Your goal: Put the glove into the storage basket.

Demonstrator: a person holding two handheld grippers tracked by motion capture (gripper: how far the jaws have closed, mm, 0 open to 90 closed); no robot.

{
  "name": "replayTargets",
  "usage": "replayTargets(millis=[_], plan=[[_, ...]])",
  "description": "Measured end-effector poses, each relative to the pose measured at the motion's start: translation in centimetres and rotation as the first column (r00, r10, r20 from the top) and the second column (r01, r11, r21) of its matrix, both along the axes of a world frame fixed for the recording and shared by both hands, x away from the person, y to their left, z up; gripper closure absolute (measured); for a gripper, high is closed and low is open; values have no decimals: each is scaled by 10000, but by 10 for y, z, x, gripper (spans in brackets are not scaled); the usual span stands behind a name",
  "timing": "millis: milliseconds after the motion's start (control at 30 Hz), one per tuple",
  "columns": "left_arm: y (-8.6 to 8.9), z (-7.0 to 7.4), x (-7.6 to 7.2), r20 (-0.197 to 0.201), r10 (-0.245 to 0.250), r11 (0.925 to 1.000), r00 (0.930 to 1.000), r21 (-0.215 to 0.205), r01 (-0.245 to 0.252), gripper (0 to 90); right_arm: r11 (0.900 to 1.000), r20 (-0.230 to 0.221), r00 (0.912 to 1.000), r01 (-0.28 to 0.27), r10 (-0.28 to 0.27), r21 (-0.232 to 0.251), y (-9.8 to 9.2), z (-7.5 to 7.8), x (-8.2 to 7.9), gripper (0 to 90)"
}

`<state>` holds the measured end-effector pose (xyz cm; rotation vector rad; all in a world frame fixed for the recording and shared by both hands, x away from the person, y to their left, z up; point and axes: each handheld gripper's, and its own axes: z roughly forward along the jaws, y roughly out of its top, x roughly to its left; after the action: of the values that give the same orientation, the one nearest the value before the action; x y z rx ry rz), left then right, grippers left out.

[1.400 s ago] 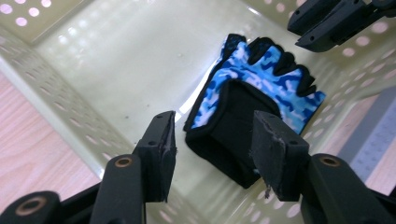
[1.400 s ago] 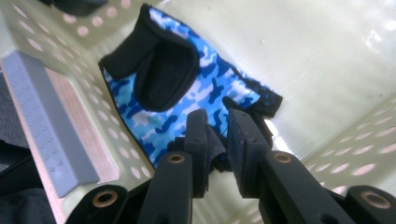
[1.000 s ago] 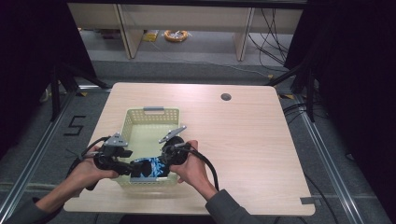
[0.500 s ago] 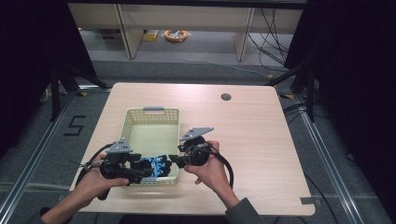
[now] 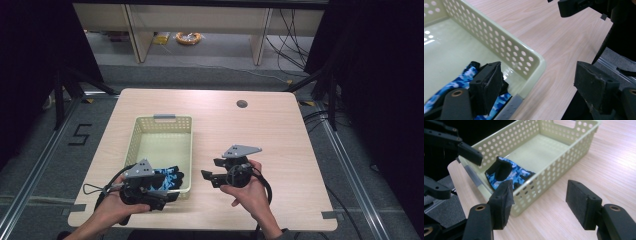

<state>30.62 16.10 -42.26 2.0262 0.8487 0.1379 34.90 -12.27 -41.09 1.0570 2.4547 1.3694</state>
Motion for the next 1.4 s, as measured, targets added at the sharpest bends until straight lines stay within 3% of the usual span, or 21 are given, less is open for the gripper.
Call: replayTargets(millis=[267,333,367,400,433,467,500,533,633,733,767,833,967,1000,1067,1200,1233,1267,1300,1333,1400], plan=[[-15,-10,-12,-174,-607,9972,9980,-439,599,214,9985,128,9996,252,-258,479,-22,-11,-6,388],[-18,-13,-16,-227,-679,9963,9974,-539,666,210,9975,-78,9989,459,-456,532,-25,-12,-10,386],[-19,-15,-16,-25,-942,9948,9956,-388,940,207,9980,-122,9991,412,-406,486,-28,-12,-10,385],[-19,-15,-16,-25,-942,9948,9956,-388,940,204,9983,209,9991,346,-356,470,-30,-13,-9,383],[-21,-17,-21,-32,-837,9955,9965,-455,835,203,9965,-242,9979,620,-607,562,-30,-12,-13,381],[-23,-18,-22,165,-826,9959,9964,-359,831,202,9976,42,9987,514,-517,456,-33,-14,-12,379],[-23,-19,-23,161,-861,9957,9962,-318,866,199,9971,-152,9979,628,-622,438,-35,-14,-15,376],[-23,-20,-24,63,-851,9957,9964,-368,852,197,9979,102,9985,529,-534,375,-37,-16,-14,373],[-23,-23,-27,140,-1052,9933,9944,-460,1057,192,9951,-259,9967,782,-768,605,-41,-20,-18,368],[-24,-25,-29,121,-1007,9935,9948,-520,1012,191,9970,87,9979,638,-642,441,-48,-23,-18,368],[-23,-27,-32,227,-1104,9933,9936,-316,1111,190,9920,-226,9944,1050,-1037,696,-51,-25,-22,367],[-25,-29,-34,75,-1158,9911,9932,-648,1160,189,9921,-20,9945,1046,-1047,695,-56,-27,-22,367],[-25,-33,-36,116,-1367,9887,9905,-604,1372,185,9881,-114,9918,1280,-1275,854,-61,-29,-28,364],[-26,-34,-37,-17,-1304,9889,9915,-715,1300,184,9908,220,9927,1168,-1185,677,-65,-32,-28,357],[-28,-36,-38,20,-1333,9886,9911,-698,1332,184,9883,-128,9914,1311,-1305,773,-65,-32,-31,356],[-28,-39,-40,148,-1526,9881,9882,-193,1529,185,9878,-32,9914,1308,-1310,848,-70,-36,-35,342],[-30,-40,-42,88,-1467,9879,9891,-496,1469,185,9878,-32,9914,1308,-1310,848,-70,-36,-35,342],[-29,-41,-42,137,-1596,9870,9871,-160,1598,187,9891,170,9916,1268,-1284,754,-73,-38,-35,339],[-29,-41,-42,137,-1596,9870,9871,-160,1598,187,9891,170,9916,1268,-1284,754,-73,-38,-35,339],[-30,-42,-43,87,-1536,9873,9881,-388,1538,187,9889,75,9911,1321,-1330,678,-74,-38,-37,338],[-30,-43,-43,241,-1707,9847,9850,-310,1714,187,9840,-332,9881,1525,-1501,922,-73,-41,-40,334]])
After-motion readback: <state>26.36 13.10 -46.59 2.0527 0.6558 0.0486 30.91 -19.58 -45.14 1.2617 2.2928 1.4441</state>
